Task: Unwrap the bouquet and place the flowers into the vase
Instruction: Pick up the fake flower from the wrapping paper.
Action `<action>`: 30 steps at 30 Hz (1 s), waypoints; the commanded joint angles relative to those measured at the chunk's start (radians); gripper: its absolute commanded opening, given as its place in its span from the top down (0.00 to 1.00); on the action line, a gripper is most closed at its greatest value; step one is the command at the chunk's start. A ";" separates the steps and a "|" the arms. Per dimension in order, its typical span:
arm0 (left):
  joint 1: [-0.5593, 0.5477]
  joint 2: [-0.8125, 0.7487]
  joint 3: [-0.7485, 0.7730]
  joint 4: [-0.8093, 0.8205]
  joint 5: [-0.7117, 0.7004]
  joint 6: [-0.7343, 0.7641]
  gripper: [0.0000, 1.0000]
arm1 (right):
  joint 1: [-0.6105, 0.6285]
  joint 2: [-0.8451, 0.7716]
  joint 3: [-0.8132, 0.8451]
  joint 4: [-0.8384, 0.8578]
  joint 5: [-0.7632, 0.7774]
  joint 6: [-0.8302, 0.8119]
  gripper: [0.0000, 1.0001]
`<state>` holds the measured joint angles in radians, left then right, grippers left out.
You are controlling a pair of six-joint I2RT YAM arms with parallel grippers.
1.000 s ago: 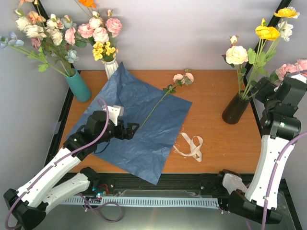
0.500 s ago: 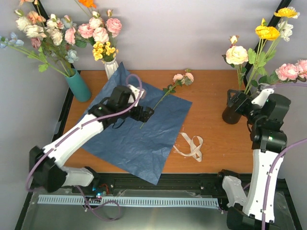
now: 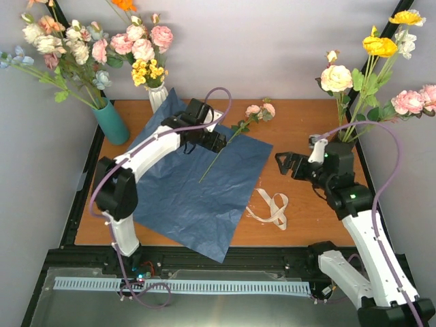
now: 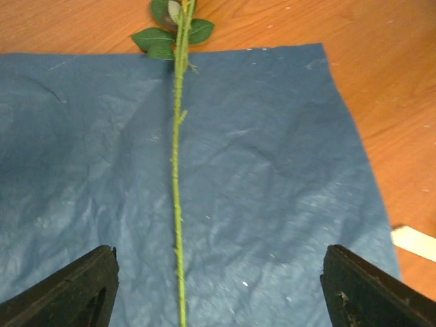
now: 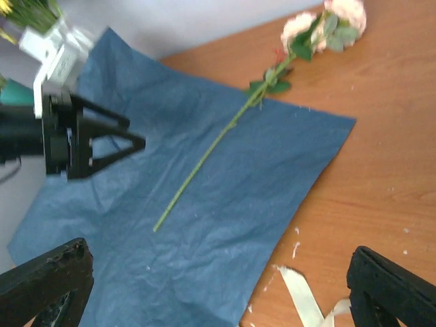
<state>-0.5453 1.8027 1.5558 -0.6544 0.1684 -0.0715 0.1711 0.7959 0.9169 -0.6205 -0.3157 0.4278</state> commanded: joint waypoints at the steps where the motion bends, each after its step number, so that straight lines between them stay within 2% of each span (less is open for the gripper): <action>1: 0.022 0.124 0.126 -0.036 0.010 0.051 0.21 | 0.130 0.026 -0.063 0.055 0.128 0.053 0.00; 6: 0.032 0.262 0.225 -0.042 -0.007 0.064 0.27 | 0.217 0.066 -0.126 0.096 0.166 0.075 0.00; 10: 0.038 0.358 0.297 -0.043 -0.019 0.065 0.29 | 0.229 0.082 -0.160 0.122 0.165 0.075 0.00; 16: 0.039 0.480 0.383 -0.046 -0.022 0.067 0.38 | 0.230 0.091 -0.188 0.123 0.157 0.051 0.00; 26: 0.039 0.586 0.431 -0.009 -0.011 0.052 0.55 | 0.231 0.071 -0.201 0.082 0.164 0.017 0.00; 30: 0.039 0.598 0.413 0.010 -0.004 0.055 0.70 | 0.231 0.047 -0.208 0.075 0.167 0.023 0.00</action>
<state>-0.5114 2.3848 1.9404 -0.6720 0.1532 -0.0219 0.3939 0.8753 0.7227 -0.5312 -0.1669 0.4603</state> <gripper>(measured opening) 0.358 0.998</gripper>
